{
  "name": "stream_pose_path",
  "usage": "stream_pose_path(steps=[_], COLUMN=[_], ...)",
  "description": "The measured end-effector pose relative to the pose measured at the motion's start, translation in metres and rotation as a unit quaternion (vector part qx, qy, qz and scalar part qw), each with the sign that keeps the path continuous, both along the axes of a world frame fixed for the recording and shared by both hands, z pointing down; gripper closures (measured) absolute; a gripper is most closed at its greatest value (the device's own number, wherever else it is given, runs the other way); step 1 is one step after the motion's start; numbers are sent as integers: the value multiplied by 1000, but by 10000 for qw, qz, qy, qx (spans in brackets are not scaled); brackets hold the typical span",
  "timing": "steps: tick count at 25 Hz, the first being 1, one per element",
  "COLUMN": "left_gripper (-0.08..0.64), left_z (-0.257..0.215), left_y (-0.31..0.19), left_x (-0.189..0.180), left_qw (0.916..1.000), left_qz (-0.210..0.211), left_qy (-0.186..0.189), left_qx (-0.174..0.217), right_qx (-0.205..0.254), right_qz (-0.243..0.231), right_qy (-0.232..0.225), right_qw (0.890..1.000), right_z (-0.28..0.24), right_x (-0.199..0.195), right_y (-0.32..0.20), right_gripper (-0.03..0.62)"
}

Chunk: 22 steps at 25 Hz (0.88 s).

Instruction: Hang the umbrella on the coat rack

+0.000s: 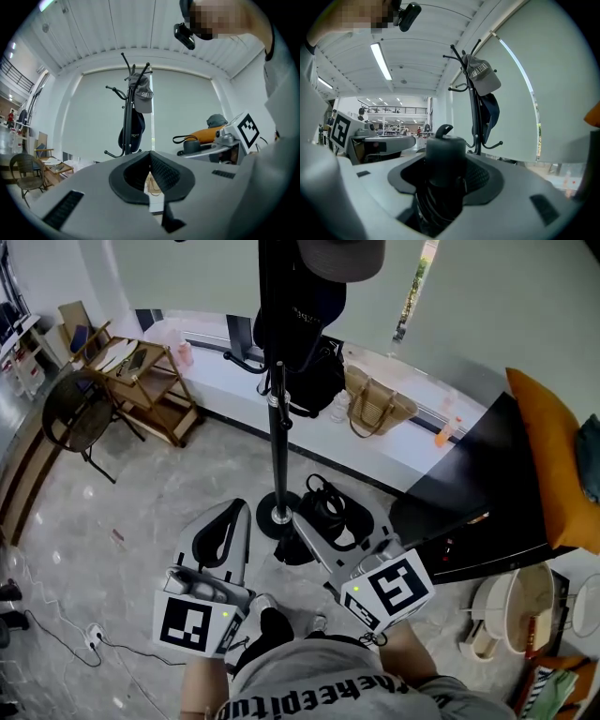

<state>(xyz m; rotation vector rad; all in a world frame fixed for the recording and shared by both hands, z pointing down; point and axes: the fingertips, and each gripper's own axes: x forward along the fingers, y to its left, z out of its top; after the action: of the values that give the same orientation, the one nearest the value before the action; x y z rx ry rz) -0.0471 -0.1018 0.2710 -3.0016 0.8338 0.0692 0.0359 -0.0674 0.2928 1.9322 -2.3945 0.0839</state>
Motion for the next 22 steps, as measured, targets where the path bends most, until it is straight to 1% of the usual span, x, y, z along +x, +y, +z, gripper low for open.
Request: stream_pose_path(steps=[9,13,17,22], left_gripper=[545,545,545,545], left_z=[-4,-10,-6,-2], left_y=[-37,-47,-56,-62], left_x=[-8,-15,-20,-23], left_qw=[9993,9979,9981,9982], left_qz=[357,563,569,557], left_qy=[94,287,221,202], left_qx=[47,157,95,70], right_qx=[19,52,43,-56], right_qz=[362,516,618,621], right_qy=[-5,-28,-53,-74], right_qw=[9993,9986,9981,9980], right_z=[0,0,1,9], right_x=[-11,-18,-19,-18], right_y=[-33,-41,-49,-57], right_gripper=[362,362,363,362])
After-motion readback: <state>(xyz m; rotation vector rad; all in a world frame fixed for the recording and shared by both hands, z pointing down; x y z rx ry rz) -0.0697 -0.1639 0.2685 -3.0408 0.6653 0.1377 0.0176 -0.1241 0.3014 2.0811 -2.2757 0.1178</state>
